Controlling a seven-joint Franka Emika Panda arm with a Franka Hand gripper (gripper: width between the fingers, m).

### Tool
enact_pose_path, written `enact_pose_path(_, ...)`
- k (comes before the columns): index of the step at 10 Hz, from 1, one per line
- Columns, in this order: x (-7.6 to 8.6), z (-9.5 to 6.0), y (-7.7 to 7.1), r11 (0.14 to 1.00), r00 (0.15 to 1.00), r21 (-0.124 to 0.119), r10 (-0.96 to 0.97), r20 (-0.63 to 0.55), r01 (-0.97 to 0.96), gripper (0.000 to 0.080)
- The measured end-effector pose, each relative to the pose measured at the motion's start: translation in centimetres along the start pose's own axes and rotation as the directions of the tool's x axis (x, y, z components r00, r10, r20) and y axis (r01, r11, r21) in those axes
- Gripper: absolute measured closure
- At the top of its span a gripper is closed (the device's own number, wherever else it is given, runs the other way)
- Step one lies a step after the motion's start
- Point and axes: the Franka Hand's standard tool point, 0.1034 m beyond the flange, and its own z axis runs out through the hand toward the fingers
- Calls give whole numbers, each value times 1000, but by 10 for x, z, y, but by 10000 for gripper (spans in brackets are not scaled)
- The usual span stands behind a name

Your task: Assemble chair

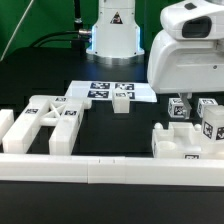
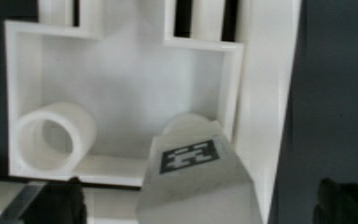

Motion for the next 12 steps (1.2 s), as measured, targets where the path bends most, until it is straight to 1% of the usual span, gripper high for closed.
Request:
enact_pose_path(1, 1, 0, 0, 997, 997, -18, -78, -2, 78, 150)
enact_pose_path(2, 1, 0, 2, 989, 989, -27, -147, 1, 147, 150)
enact_pose_path(3, 1, 0, 3, 988, 989, -27, -150, 2, 150, 197)
enact_pose_path(5, 1, 0, 4, 991, 991, -27, -130, 1, 130, 470)
enact_pose_path(6, 1, 0, 4, 991, 992, -27, -130, 1, 130, 470)
enact_pose_path(7, 1, 0, 4, 992, 992, -26, -123, 1, 123, 515)
enact_pose_path(10, 1, 0, 3, 993, 993, -24, 117, -6, -117, 515)
enact_pose_path(12, 1, -1, 4, 953, 953, -20, 302, -20, -303, 515)
